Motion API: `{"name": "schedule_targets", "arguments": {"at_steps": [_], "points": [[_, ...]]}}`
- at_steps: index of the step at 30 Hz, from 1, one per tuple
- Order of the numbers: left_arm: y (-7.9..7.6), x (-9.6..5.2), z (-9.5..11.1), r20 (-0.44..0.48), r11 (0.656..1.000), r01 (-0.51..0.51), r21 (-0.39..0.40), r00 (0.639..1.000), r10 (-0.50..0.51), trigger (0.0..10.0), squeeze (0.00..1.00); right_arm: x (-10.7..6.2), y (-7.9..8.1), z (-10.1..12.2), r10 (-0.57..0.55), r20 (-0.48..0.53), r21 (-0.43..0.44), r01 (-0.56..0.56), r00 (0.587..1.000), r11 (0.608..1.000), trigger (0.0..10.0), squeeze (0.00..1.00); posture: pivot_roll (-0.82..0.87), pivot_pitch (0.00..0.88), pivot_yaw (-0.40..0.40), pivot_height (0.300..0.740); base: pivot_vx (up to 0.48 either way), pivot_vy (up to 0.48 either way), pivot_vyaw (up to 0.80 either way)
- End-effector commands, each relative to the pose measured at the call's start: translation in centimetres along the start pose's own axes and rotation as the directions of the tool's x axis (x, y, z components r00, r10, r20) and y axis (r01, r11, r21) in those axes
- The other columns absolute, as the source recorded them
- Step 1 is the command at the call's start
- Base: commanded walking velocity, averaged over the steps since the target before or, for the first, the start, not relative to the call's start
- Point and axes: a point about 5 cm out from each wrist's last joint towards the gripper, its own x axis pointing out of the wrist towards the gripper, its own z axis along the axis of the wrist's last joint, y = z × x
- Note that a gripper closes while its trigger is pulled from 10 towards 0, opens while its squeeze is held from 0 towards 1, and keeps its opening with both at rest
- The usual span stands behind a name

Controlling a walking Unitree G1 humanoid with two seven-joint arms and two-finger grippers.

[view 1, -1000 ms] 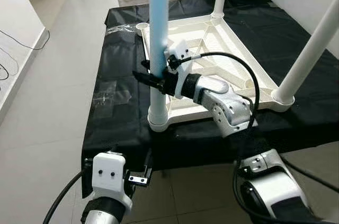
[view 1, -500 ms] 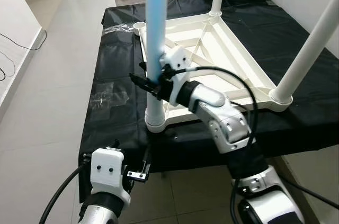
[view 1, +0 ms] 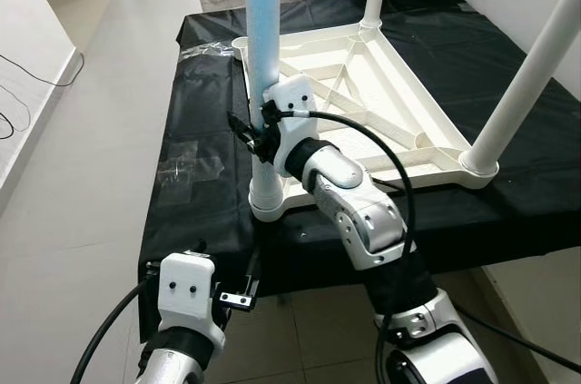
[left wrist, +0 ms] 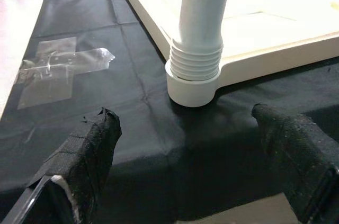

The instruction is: Building children table

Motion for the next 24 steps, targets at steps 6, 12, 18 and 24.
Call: {"name": "schedule_targets", "arguments": {"at_steps": [6, 12, 18, 24], "points": [[0.0, 0.0, -0.4, -0.013, 1.0, -0.001, -0.001, 1.0, 0.001, 10.0, 0.0, -1.5, -1.8, -6.0, -0.295, -0.254, -0.071, 0.287, 0.921, 0.955, 10.0, 0.0, 0.11, 0.184, 0.016, 0.74, 0.0, 0.0, 0.0], [0.0, 0.2, -0.4, -0.009, 1.0, 0.004, 0.001, 1.0, -0.004, 10.0, 0.0, -2.6, -1.7, -6.3, -0.502, -0.242, -0.077, 0.499, 0.83, 0.863, 10.0, 0.0, 0.11, 0.171, 0.017, 0.74, 0.0, 0.0, 0.0], [0.1, 0.4, -0.4, -0.006, 1.0, 0.005, 0.003, 1.0, -0.005, 10.0, 0.0, -3.2, -1.5, -6.3, -0.623, -0.251, -0.012, 0.642, 0.741, 0.767, 10.0, 0.0, 0.12, 0.162, 0.017, 0.74, 0.0, 0.0, 0.0], [0.2, 0.4, -0.4, -0.005, 1.0, 0.004, 0.006, 1.0, -0.004, 10.0, 0.0, -3.6, -1.3, -6.4, -0.697, -0.307, 0.047, 0.741, 0.649, 0.67, 10.0, 0.0, 0.12, 0.159, 0.016, 0.74, 0.0, 0.0, 0.0]]}}
